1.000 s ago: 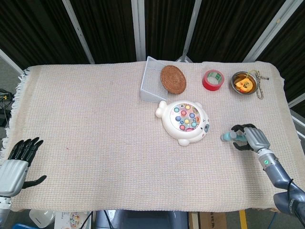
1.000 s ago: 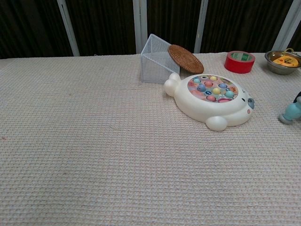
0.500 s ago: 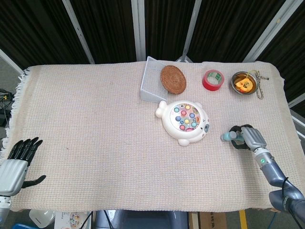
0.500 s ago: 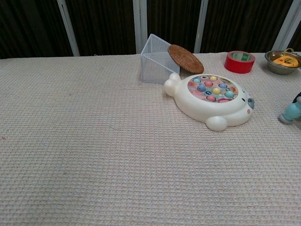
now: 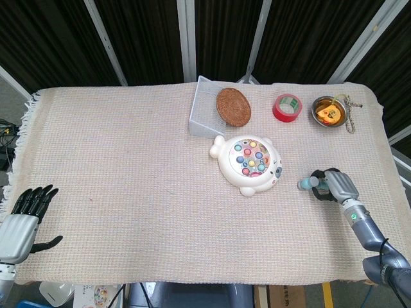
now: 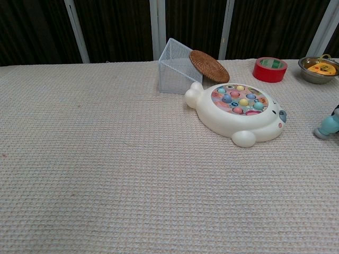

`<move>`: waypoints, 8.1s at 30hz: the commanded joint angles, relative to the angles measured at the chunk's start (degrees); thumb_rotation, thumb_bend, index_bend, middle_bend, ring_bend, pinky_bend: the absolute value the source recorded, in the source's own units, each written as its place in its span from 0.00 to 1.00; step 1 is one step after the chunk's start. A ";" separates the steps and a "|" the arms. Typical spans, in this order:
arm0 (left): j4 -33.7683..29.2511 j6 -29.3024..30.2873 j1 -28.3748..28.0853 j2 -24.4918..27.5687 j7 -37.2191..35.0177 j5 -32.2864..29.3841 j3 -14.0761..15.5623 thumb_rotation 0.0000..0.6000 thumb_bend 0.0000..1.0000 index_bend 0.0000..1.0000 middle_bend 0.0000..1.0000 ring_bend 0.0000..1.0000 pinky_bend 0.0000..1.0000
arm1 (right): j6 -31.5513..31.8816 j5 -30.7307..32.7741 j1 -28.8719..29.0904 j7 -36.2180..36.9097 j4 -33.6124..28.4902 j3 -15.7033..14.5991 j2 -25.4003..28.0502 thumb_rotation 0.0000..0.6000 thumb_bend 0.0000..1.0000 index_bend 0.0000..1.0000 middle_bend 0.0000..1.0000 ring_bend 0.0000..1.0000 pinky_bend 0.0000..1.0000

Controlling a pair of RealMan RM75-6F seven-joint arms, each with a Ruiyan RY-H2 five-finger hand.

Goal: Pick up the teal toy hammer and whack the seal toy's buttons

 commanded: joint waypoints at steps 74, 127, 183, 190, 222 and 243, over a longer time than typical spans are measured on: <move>0.93 -3.01 -1.65 -0.96 -0.10 -1.77 -0.41 1.00 0.05 0.00 0.00 0.00 0.00 | 6.04 -1.21 9.03 -19.98 -16.21 6.24 4.77 1.00 0.78 0.93 0.79 0.66 0.53; 3.51 -3.99 -2.28 -1.95 -2.82 -3.21 -0.59 1.00 0.05 0.00 0.00 0.00 0.00 | 0.13 9.94 13.28 -37.38 -20.35 6.30 4.51 1.00 0.78 0.95 0.80 0.67 0.53; -1.30 -1.84 -1.12 -0.21 2.06 -1.88 -0.02 1.00 0.05 0.00 0.00 0.00 0.00 | 4.39 -2.62 3.75 0.73 10.22 -2.82 -6.15 1.00 0.78 0.72 0.68 0.49 0.38; -1.22 -1.89 -1.11 -0.24 2.05 -1.98 -0.08 1.00 0.05 0.00 0.00 0.00 0.00 | 3.75 -2.84 3.44 1.72 10.67 -3.22 -6.24 1.00 0.78 0.66 0.65 0.45 0.34; -1.24 -2.19 -1.38 -0.48 2.24 -2.05 -0.38 1.00 0.05 0.00 0.00 0.00 0.00 | 2.17 -2.44 2.78 2.22 9.72 -3.08 -5.54 1.00 0.61 0.56 0.56 0.37 0.26; -1.13 -2.33 -1.49 -0.66 2.23 -2.13 -0.45 1.00 0.05 0.00 0.00 0.00 0.00 | 1.39 -1.97 2.77 1.28 8.42 -2.69 -4.75 1.00 0.36 0.53 0.55 0.35 0.23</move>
